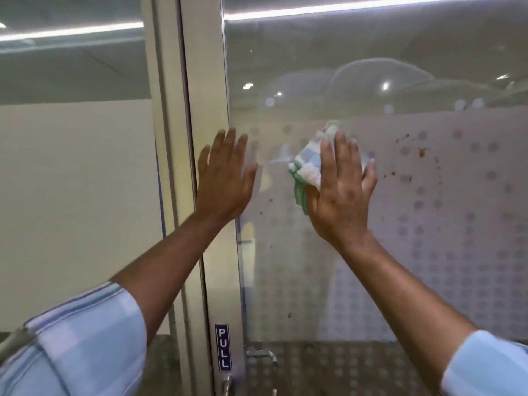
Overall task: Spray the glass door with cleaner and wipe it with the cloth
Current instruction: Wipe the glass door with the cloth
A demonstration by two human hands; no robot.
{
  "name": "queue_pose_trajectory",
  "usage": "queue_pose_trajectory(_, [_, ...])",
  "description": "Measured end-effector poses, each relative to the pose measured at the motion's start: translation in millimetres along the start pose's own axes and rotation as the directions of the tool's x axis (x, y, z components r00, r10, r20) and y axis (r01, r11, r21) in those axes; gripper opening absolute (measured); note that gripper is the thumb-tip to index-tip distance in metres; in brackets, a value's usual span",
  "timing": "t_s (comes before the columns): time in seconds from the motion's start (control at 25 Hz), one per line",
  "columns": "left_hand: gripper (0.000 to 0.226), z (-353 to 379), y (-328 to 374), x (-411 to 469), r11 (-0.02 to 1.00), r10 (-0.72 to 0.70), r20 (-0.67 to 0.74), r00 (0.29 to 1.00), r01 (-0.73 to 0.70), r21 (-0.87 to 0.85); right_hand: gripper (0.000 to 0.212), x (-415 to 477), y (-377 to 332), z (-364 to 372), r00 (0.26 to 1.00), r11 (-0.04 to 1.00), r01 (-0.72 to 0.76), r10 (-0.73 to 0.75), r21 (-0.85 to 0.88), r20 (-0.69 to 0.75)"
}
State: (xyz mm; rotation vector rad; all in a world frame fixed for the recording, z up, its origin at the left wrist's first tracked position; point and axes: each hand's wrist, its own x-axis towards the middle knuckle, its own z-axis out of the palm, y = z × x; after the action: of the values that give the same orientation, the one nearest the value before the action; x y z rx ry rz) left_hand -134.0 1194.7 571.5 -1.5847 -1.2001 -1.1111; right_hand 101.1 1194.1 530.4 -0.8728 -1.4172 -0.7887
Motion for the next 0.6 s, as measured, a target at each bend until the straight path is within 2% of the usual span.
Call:
queue_pose_trajectory(0.12, [0.067, 19.5, -33.4, 31.0, 0.991, 0.039, 0.002, 0.999, -0.039, 0.13, 0.072, 31.2, -0.6, 39.9, 0.985, 0.969, 0.143, -0.12, -0.203, 0.125])
queue_pose_trajectory(0.24, [0.071, 39.4, -45.0, 43.2, 0.983, 0.092, 0.001, 0.996, -0.091, 0.159, 0.071, 47.1, -2.6, 70.7, 0.961, 0.932, 0.22, -0.157, -0.287, 0.227])
queue_pose_trajectory(0.32, [0.073, 52.0, -49.0, 41.9, 0.982, 0.101, -0.031, 0.994, -0.095, 0.162, 0.075, 46.8, -5.2, 80.0, 0.965, 0.938, 0.186, -0.119, -0.291, 0.233])
queue_pose_trajectory(0.44, [0.073, 59.0, -51.6, 41.0, 0.981, 0.108, -0.077, 0.991, -0.094, 0.167, 0.092, 45.7, -9.2, 79.5, 0.975, 0.957, 0.144, -0.093, -0.254, 0.202])
queue_pose_trajectory(0.48, [0.073, 58.2, -51.5, 41.2, 0.981, 0.111, -0.081, 0.991, -0.097, 0.166, 0.093, 48.6, -11.0, 78.6, 0.984, 0.971, 0.094, -0.057, -0.222, 0.166])
queue_pose_trajectory(0.6, [0.073, 59.2, -52.2, 41.4, 0.983, 0.107, -0.082, 0.991, -0.093, 0.16, 0.079, 64.5, -20.6, 83.4, 0.991, 0.982, -0.132, 0.135, -0.139, 0.018])
